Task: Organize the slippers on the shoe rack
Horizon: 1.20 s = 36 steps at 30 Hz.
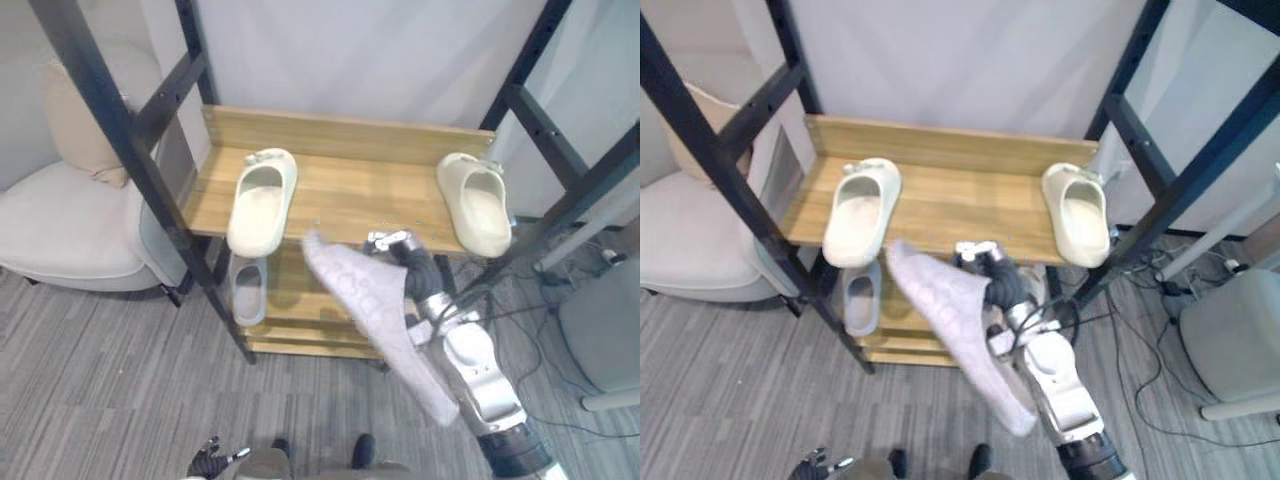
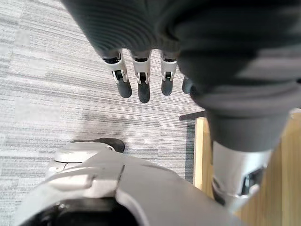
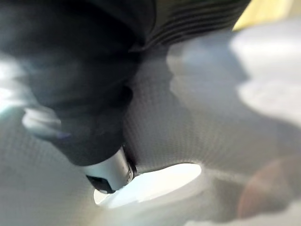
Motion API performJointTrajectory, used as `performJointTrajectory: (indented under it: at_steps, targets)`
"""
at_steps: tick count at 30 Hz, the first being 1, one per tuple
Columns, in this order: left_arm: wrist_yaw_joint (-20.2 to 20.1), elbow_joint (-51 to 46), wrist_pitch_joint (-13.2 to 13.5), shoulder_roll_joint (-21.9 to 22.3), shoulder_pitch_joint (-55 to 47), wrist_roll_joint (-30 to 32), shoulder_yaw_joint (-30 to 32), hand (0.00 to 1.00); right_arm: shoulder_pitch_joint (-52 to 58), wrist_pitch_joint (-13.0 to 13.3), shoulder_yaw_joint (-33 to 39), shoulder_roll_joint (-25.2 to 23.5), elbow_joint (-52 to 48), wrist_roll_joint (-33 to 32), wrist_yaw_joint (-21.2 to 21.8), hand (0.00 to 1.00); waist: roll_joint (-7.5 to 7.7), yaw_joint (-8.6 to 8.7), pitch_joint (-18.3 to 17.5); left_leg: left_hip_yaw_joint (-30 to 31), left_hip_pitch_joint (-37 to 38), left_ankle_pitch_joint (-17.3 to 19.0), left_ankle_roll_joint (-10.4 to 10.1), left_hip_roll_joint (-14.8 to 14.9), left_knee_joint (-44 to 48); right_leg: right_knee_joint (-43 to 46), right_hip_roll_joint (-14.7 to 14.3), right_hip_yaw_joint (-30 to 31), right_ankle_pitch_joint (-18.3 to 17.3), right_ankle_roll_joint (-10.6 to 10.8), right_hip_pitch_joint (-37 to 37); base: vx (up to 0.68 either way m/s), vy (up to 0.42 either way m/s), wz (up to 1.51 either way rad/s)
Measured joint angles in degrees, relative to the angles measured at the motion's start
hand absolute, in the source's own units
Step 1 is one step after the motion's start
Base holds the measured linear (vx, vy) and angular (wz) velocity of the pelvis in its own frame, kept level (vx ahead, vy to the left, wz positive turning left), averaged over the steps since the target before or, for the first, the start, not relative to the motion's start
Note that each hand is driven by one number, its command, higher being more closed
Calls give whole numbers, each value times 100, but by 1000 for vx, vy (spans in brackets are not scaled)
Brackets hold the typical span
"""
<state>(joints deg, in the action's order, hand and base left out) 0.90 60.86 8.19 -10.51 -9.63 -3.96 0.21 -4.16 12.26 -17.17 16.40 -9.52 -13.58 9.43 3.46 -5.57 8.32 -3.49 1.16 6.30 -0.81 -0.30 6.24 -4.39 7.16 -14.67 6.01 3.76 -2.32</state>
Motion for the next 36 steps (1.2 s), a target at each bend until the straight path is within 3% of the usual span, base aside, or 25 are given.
performJointTrajectory:
  at_steps: [4,7,10,13,15,20,26,32,36]
  targets:
    - [-1,73,19,-2,17,-5,-95,0,58,-63,-393,122,691,25,79,100,-61,1,3,244,49,-14,18,-50,2,-24,38,-226,-58,49,-197,-13,6,34]
    - [-1,71,44,41,201,-20,-140,0,-124,-91,-643,185,1043,294,68,100,-215,-59,252,445,-348,123,16,-29,503,454,87,-409,-287,7,16,-90,9,38]
    - [6,42,148,112,630,-124,-140,0,-967,-97,-787,226,1427,651,-96,100,-439,-97,899,582,-1174,442,3,40,1635,1757,222,-550,-776,-83,839,-176,50,30]
    - [35,40,147,116,1015,-293,-137,0,-1786,-120,-780,202,1783,980,-416,100,-472,-191,1493,715,-2005,642,-34,16,2467,2833,427,-645,-1182,-171,1667,-244,35,23]
    - [122,39,144,121,1108,-314,-135,0,-2071,-130,-778,217,1905,1147,-570,100,-464,-256,1694,758,-2393,805,-53,26,2879,3246,509,-663,-1413,-196,2033,-193,36,11]
    - [264,38,112,200,1234,-490,-116,0,-2642,-145,-620,193,2113,1526,-1053,100,-484,-325,1869,802,-3331,957,-37,31,3632,4115,710,-733,-1657,-316,2935,-126,31,4]
    - [529,-138,137,434,1582,-559,221,0,-3438,-213,172,47,2389,2052,-1990,100,-482,-387,1999,1050,-4785,1328,-129,-50,5075,5786,1099,-827,-2333,-418,4290,-102,-20,16]
    - [673,-624,151,637,1793,-642,544,0,-3792,-492,630,-166,2194,2623,-2741,100,-468,-593,2185,1167,-5740,1613,-279,64,6017,6769,1224,-881,-2719,-547,5172,-80,-52,-3]
    - [706,-853,156,646,1844,-641,551,0,-4153,-682,1045,-235,2134,2904,-3118,100,-462,-631,2199,1218,-6158,1736,-354,49,6487,7314,1381,-902,-2959,-627,5543,-40,-35,5]
